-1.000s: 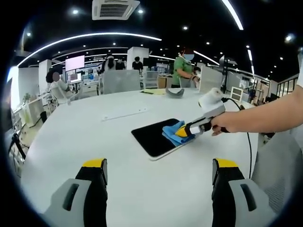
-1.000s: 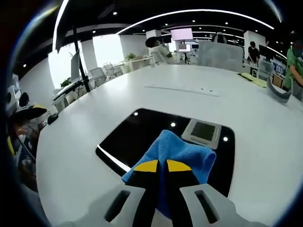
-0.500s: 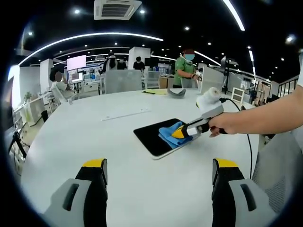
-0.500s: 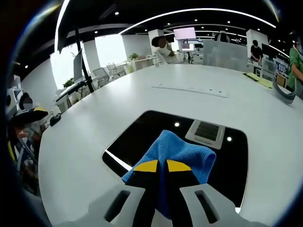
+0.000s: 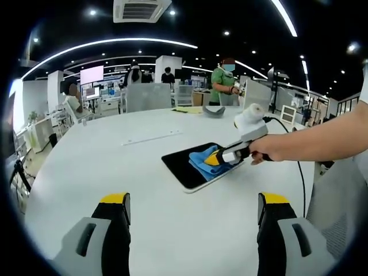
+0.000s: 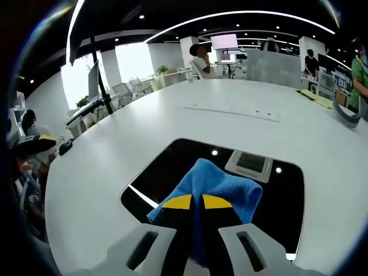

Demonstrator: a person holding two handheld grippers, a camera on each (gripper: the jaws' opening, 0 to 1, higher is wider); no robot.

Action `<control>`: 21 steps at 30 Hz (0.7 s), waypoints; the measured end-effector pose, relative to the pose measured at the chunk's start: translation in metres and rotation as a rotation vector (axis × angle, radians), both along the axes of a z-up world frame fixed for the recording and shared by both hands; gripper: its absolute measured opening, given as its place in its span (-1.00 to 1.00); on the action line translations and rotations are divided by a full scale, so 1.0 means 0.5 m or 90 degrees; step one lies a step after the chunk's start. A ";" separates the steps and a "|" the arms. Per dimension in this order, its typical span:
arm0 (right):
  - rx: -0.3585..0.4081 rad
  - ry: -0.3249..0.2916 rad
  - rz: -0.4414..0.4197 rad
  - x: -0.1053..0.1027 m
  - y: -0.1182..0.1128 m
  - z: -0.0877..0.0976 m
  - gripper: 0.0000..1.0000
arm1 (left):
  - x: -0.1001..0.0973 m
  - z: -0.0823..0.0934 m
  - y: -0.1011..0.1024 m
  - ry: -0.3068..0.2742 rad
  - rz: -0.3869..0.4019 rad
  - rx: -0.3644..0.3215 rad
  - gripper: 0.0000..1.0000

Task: Wipe the mirror surface with the cleaning cloth until all visible marks leave the cleaned area.

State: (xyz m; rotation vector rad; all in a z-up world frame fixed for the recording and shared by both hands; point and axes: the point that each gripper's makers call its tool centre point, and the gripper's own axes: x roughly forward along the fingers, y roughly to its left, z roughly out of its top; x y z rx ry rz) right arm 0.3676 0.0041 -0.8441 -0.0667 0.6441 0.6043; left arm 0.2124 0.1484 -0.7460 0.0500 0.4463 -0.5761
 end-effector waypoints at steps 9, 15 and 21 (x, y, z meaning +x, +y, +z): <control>-0.003 -0.001 0.002 0.027 0.006 -0.002 -1.00 | 0.003 -0.007 0.007 0.007 0.003 0.003 0.84; -0.004 -0.001 0.002 0.042 0.009 -0.003 -1.00 | 0.003 -0.015 0.005 0.014 0.003 0.004 0.85; -0.005 -0.003 -0.001 0.061 0.014 -0.002 -1.00 | 0.000 -0.021 0.008 0.020 0.006 0.007 0.85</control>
